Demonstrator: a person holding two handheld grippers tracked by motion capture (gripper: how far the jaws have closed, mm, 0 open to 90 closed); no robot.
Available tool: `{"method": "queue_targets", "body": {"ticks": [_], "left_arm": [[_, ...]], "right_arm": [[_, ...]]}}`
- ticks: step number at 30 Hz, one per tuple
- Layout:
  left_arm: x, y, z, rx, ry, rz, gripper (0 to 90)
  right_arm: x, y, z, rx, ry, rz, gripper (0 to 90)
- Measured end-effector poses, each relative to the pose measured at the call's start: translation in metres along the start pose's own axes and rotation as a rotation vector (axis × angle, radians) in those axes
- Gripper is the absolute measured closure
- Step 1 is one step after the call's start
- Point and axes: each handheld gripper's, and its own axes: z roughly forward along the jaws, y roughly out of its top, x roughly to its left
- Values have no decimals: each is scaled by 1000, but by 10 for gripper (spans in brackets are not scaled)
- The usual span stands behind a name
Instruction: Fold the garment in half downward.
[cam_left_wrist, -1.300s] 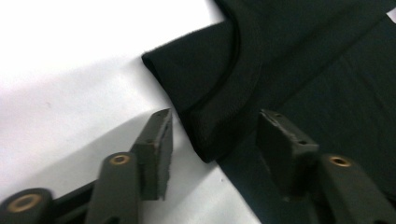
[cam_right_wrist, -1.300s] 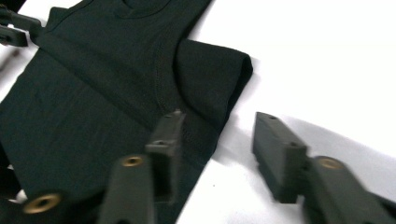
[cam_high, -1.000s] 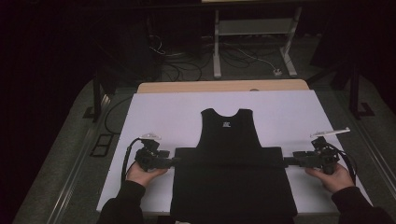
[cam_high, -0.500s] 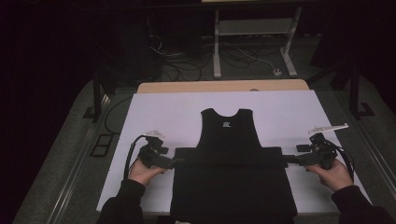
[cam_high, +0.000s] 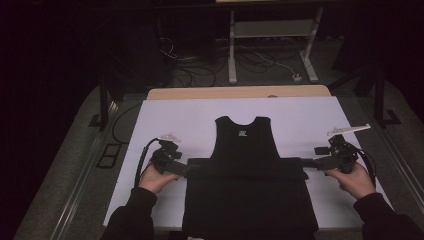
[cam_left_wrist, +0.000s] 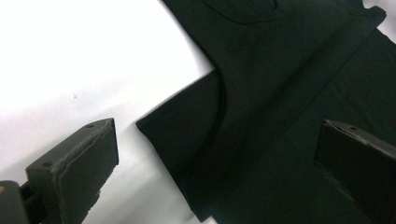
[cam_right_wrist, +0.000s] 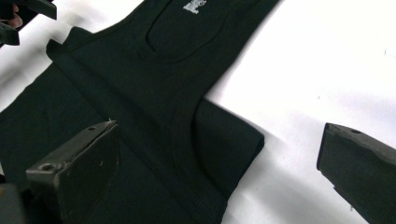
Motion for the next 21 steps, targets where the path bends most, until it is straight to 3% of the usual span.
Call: {"method": "queue_targets", "body": {"ticks": [21], "left_arm": [[8, 26, -8, -7, 25, 21, 0]], "right_arm": [[-3, 30, -7, -19, -19, -26, 0]]}}
